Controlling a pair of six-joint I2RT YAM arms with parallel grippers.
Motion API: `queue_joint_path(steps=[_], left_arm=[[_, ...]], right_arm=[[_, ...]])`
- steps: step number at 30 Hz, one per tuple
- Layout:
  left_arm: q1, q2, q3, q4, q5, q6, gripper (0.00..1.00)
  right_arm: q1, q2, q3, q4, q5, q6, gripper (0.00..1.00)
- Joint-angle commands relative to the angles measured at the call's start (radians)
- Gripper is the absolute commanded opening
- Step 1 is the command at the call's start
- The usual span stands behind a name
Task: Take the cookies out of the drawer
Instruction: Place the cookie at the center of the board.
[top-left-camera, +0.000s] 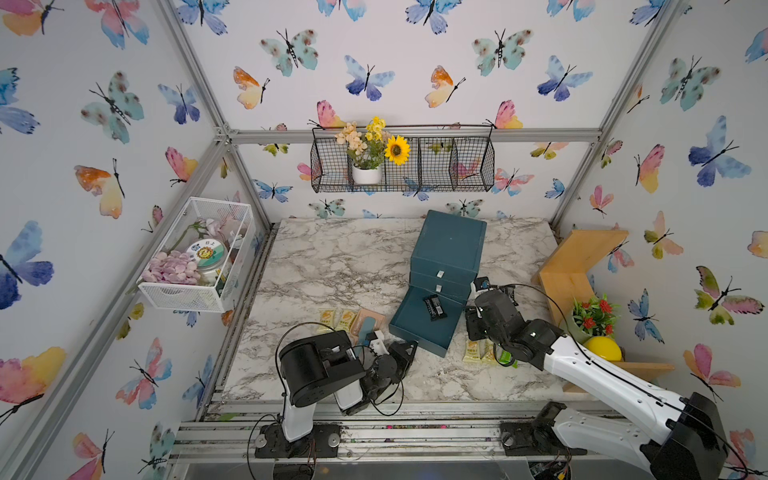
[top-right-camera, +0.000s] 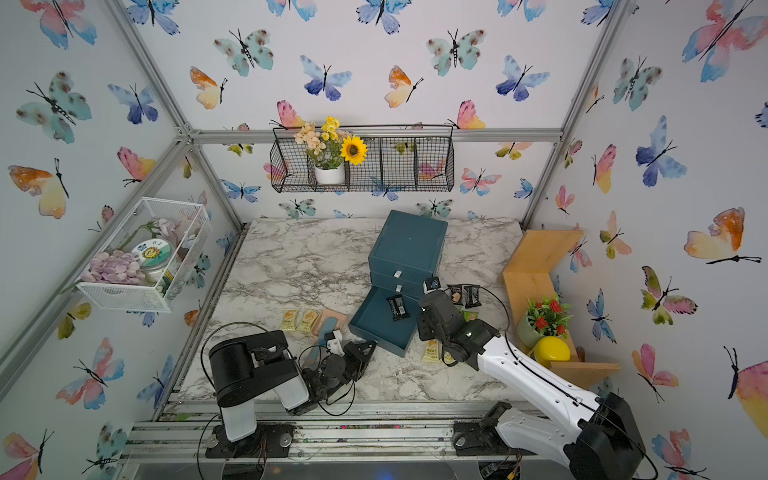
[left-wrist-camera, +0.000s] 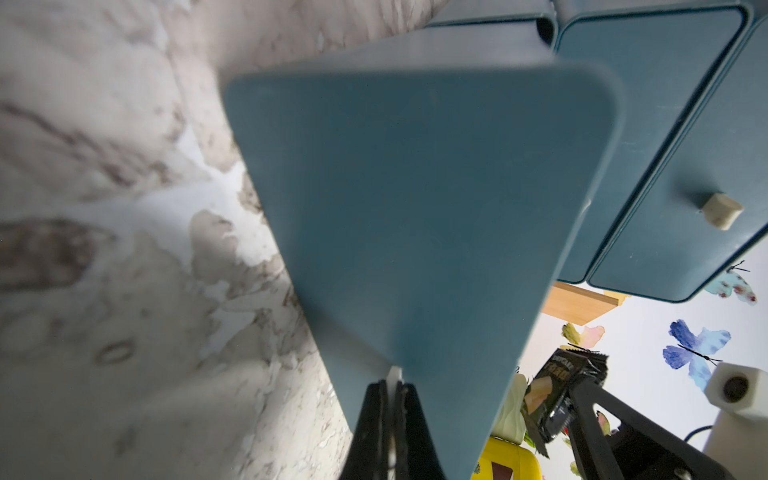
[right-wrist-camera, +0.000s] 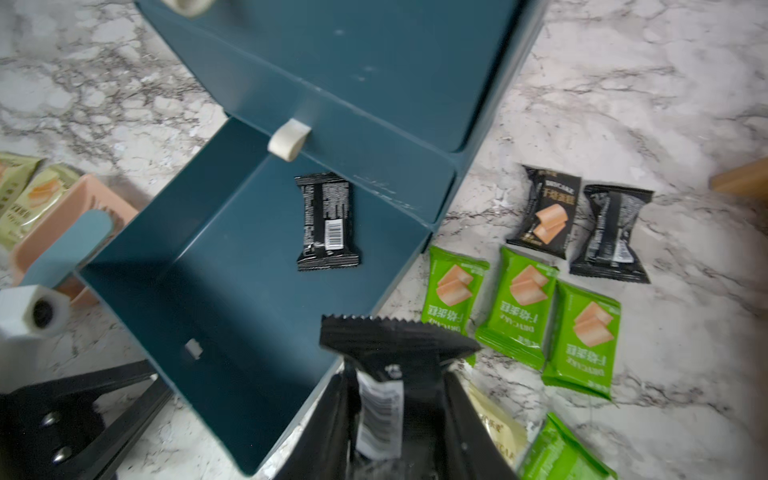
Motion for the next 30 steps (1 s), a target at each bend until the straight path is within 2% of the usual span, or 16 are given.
queue_joint_path(steps=[1, 3, 7, 14, 19, 30], left_arm=[[0.007, 0.008, 0.011, -0.02, -0.039, 0.017, 0.0], [0.006, 0.009, 0.011, -0.017, -0.037, 0.017, 0.0], [0.007, 0.009, 0.009, -0.015, -0.036, 0.018, 0.0], [0.006, 0.009, 0.009, -0.013, -0.035, 0.019, 0.0], [0.009, 0.006, 0.01, -0.014, -0.032, 0.022, 0.0], [0.008, -0.002, 0.006, -0.021, -0.035, 0.023, 0.0]], right_arm=[[-0.065, 0.008, 0.005, -0.024, 0.051, 0.02, 0.26], [-0.13, 0.017, 0.002, 0.011, 0.004, -0.002, 0.26], [-0.285, 0.055, -0.006, 0.116, -0.165, -0.031, 0.26], [-0.45, 0.191, -0.008, 0.315, -0.387, -0.022, 0.26], [-0.493, 0.328, 0.019, 0.412, -0.474, -0.008, 0.26], [-0.516, 0.539, 0.094, 0.501, -0.518, -0.009, 0.25]])
